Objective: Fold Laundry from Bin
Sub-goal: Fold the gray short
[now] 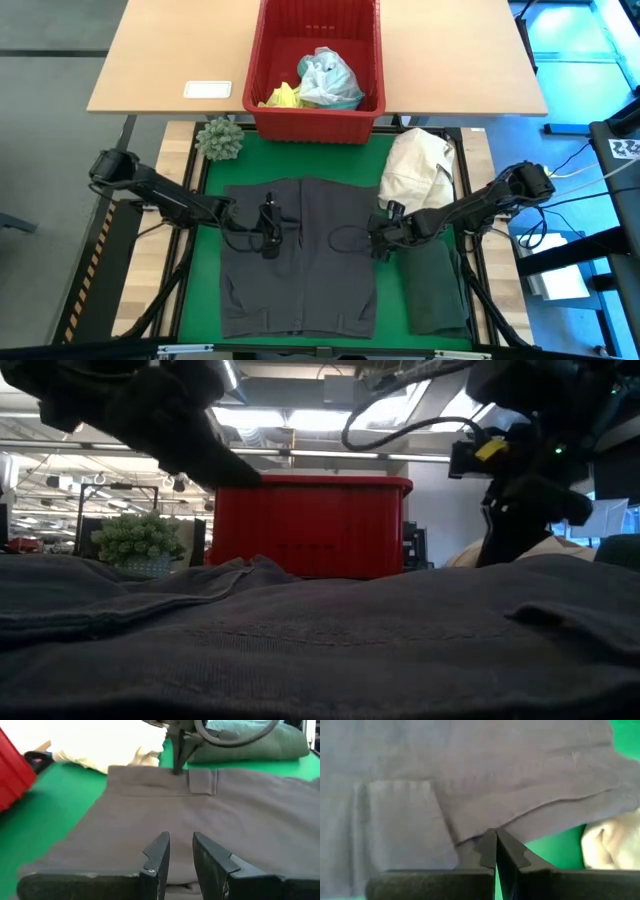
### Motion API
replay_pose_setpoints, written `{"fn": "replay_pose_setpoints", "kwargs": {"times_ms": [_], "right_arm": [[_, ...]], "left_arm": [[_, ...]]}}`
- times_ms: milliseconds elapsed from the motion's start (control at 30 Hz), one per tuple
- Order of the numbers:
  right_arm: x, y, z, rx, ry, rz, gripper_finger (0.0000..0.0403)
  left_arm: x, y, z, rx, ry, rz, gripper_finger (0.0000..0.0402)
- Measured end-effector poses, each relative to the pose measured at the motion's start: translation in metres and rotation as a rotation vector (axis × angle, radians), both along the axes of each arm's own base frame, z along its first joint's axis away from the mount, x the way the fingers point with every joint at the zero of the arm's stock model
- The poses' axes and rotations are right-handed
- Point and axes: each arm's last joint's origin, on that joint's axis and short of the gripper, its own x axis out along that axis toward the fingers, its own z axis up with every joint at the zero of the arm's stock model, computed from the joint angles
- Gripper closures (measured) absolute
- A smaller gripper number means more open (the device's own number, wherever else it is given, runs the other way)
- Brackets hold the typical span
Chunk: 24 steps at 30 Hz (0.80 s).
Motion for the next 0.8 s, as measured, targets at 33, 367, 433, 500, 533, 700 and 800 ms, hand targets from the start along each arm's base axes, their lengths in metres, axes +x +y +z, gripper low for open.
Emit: {"fn": "replay_pose_setpoints", "kwargs": {"times_ms": [33, 367, 433, 500, 533, 700, 800], "right_arm": [[-0.001, 0.000, -0.001, 0.002, 0.016, 0.001, 0.0402], [-0.016, -0.005, -0.005, 0.018, 0.191, 0.004, 0.0402], [-0.014, -0.004, -0.005, 0.035, 0.184, 0.008, 0.0402], [-0.011, -0.003, -0.005, 0.049, 0.151, 0.016, 0.0402], [-0.008, -0.002, -0.004, 0.056, 0.117, 0.026, 0.0402], [0.008, 0.003, 0.002, 0.053, -0.038, 0.112, 0.0402], [0.015, 0.005, 0.006, 0.038, -0.116, 0.152, 0.0402]], "left_arm": [[0.002, 0.000, -0.003, -0.005, 0.006, -0.011, 0.0321], [0.013, -0.002, -0.018, -0.017, 0.037, -0.042, 0.0321], [0.014, -0.002, -0.019, -0.016, 0.044, -0.042, 0.0321], [0.014, -0.001, -0.021, -0.015, 0.051, -0.038, 0.0321], [0.014, 0.000, -0.021, -0.015, 0.052, -0.035, 0.0321], [0.014, -0.001, -0.020, -0.021, 0.048, -0.039, 0.0321], [0.014, -0.002, -0.020, -0.032, 0.049, -0.061, 0.0321]]}}
